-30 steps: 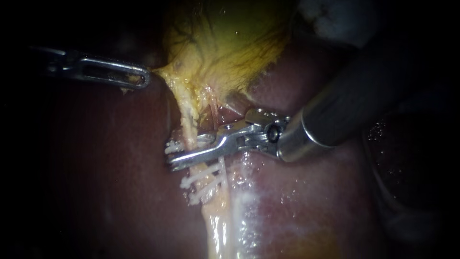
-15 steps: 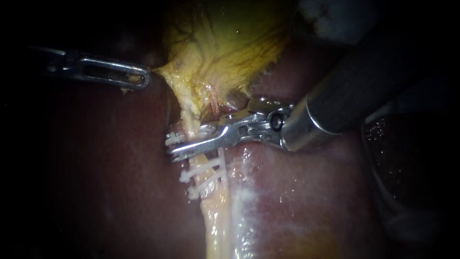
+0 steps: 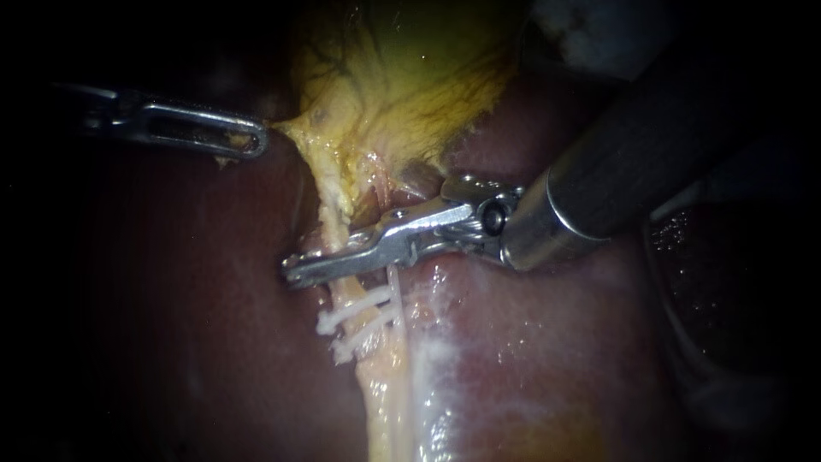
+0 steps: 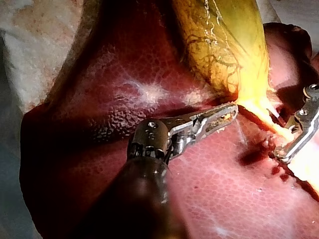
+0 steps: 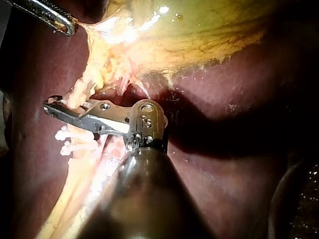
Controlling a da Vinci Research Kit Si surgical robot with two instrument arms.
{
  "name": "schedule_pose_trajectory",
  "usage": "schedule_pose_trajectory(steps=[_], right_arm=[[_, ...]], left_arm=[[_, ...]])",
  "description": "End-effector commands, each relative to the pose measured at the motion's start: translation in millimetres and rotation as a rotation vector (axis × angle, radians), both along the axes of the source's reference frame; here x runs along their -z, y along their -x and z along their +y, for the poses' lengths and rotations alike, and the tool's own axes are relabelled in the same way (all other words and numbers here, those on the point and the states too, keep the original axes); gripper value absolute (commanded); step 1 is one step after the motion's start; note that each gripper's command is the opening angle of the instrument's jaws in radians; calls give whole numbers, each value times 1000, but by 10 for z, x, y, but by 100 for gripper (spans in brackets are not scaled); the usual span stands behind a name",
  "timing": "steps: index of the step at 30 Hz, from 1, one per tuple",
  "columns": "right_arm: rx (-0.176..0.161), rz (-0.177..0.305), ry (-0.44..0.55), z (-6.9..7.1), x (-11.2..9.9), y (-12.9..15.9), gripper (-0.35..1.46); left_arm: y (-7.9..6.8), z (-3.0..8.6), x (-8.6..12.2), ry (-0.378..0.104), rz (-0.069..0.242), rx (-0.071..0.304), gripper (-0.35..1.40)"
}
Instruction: Clipping third clip left tube
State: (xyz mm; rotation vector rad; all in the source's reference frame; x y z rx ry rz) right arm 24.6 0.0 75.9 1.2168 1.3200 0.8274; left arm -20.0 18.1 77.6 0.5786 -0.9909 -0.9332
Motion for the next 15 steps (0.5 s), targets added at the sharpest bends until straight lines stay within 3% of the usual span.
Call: schedule_pose_trajectory(steps=[1,15], right_arm=[[-1,0,0,-1,-1,-1,-35],[3,4,4,-5,-6,-2,-35]], left_arm=[[0,0,0,0,0,0,-35],[0,0,0,0,0,0,-35]])
